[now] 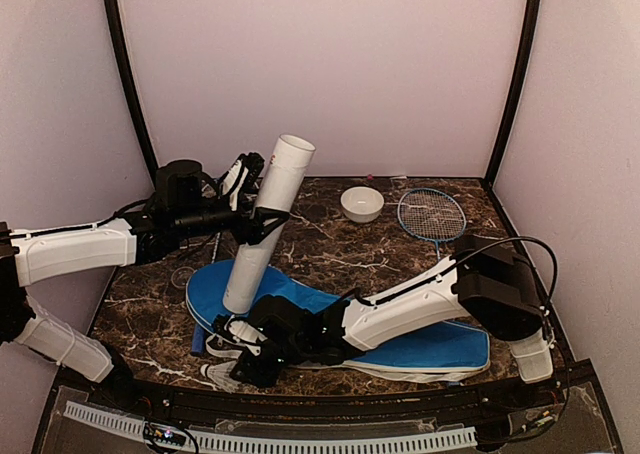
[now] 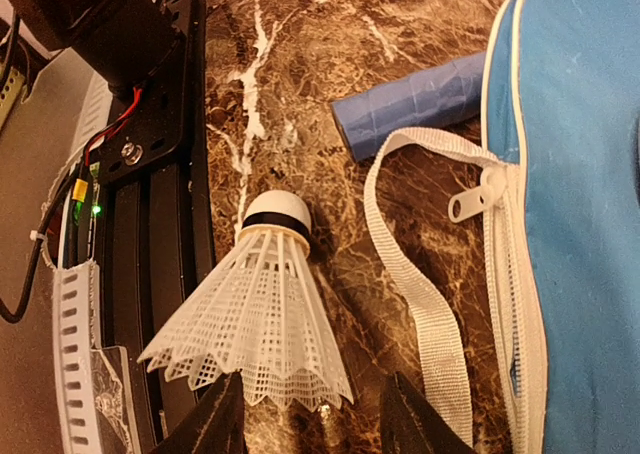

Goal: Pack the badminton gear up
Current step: Pick up the shuttlecock from the corner of the board, then place the shuttlecock at the center of the board.

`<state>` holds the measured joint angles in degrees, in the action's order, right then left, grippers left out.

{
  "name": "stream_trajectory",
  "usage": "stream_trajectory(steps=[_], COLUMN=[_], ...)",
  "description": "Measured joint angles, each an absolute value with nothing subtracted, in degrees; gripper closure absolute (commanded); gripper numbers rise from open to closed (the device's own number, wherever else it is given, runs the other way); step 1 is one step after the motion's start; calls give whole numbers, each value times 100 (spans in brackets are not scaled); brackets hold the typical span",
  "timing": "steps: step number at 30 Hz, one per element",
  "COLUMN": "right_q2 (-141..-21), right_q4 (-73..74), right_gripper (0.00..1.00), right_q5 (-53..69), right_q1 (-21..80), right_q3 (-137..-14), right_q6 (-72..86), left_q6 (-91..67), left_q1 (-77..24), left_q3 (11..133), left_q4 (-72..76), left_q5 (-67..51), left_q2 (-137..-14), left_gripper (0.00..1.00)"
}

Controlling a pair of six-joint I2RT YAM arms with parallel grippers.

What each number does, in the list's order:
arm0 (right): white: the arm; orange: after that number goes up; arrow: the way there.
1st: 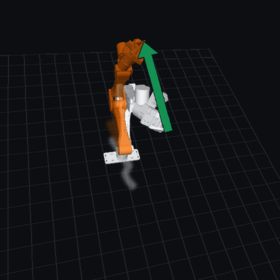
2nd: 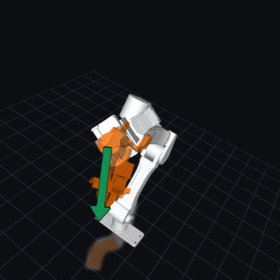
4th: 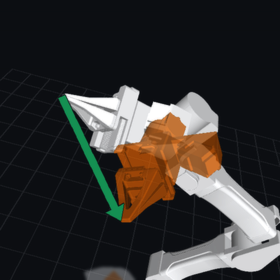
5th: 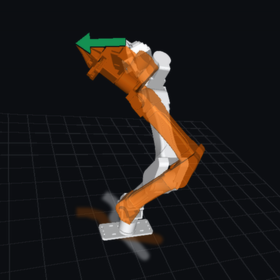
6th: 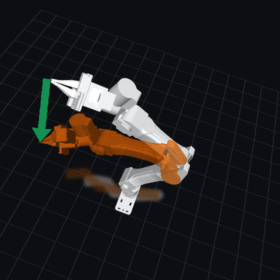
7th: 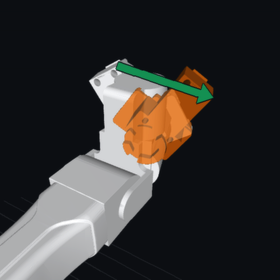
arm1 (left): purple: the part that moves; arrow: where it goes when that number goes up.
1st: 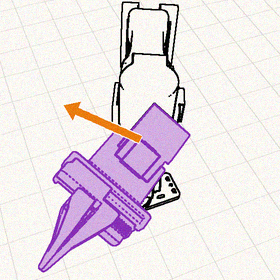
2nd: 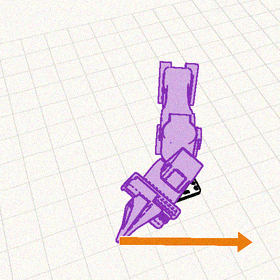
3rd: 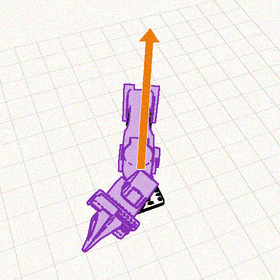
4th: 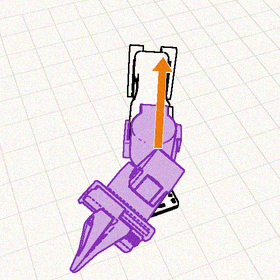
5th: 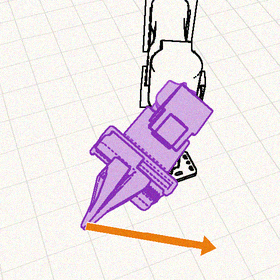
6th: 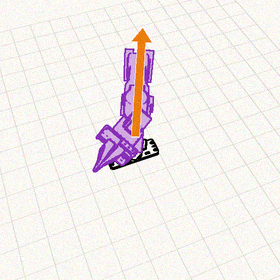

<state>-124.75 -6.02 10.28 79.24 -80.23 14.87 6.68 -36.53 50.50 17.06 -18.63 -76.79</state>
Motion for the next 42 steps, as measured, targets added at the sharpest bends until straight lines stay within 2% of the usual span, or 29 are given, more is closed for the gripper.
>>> stream_trajectory(steps=[7,10,14,17,21,28,34,42], right_q2=[-12484,-12532,-12742,-12766,-12742,-12149,-10707,-8984], right_q4=[-797,-814,-814,-823,-1057,-1426,-1684,-1929], right_gripper=[48,53,68,85,100,100,100,100], right_q5=[993,917,864,832,832,858,893,-287], right_q1=[7926,7931,7944,7950,7950,7950,7948,7402], right_q3=[-7977,-8012,-8221,-8250,-8165,-7397,-6322,-4709], right_q6=[1179,1052,886,764,694,742,757,1546], left_q6=[672,672,672,676,683,685,685,685], left_q1=[-3653,-3653,-3653,-3653,-3653,-3653,-3653,-3653], left_q3=[5050,5050,5050,5050,5050,5050,5050,5050], left_q4=[1706,1706,1706,1706,1704,1704,1704,1704], left_q5=[-1865,-1865,-1872,-1885,-1885,-1883,-1883,-1879], left_q2=[-7679,-7679,-7679,-7679,-7679,-7679,-7679,-7679], left_gripper=[32,32,32,32,32,32,32,32])
